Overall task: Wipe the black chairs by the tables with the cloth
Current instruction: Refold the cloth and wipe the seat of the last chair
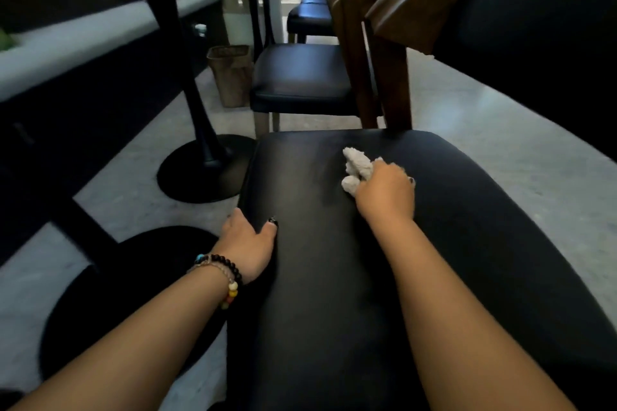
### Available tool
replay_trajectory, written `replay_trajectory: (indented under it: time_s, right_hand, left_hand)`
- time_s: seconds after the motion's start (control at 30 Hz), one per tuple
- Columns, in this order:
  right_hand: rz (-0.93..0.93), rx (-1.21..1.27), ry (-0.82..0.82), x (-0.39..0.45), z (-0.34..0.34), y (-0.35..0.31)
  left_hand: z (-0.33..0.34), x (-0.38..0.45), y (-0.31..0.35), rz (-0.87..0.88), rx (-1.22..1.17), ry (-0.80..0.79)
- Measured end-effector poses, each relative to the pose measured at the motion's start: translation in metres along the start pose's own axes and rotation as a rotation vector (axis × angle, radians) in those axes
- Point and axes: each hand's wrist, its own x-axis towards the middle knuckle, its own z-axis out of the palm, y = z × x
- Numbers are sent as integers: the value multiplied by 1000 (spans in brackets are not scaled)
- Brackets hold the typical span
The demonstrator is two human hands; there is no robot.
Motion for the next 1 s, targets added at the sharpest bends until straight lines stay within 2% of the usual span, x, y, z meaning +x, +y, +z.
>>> replay_trajectory:
  time_s: [0.13,0.23,0.27,0.37,0.4,0.57,0.63,0.67,0.73,0.8,0.9,1.0]
  right_hand:
    - [-280,62,-41,-45,23,-27]
    - [-487,143,-38,-87,30,-21]
    - [-515,159,-38,-90,30,-18]
    - [-465,189,-45,-76,25,-17]
    - [-450,177,-38,-72,25,-18]
    - [-454,126,2,-72,31,-23]
    - [-468,102,-22,-69,32,-28]
    - [-482,93,-44,-67,32,-33]
    - [-540,70,-108,-71,30,-49]
    - [-685,2,-187,-92,28,-67]
    - [-967,-172,-275,-146,25,-74]
    - [-1164,-224,-340,-203,13,-53]
  left_hand:
    - [4,-22,-23,-37,-228,-17]
    - [19,-45,-42,-107,-317,63]
    - [25,-55,-50,-146,-417,65]
    - [38,-83,-69,-234,-817,-30]
    - [39,-90,-71,-247,-880,-63]
    - [37,-95,-67,-261,-862,-20]
    - [38,-97,-66,-328,-870,4]
    - [39,-99,-67,-391,-912,28]
    - [38,-104,-73,-528,-1158,5]
    - [36,-109,-85,-551,-1410,-51]
    - [33,-119,-107,-547,-1716,-5]
    - [20,-120,-124,-550,-1829,99]
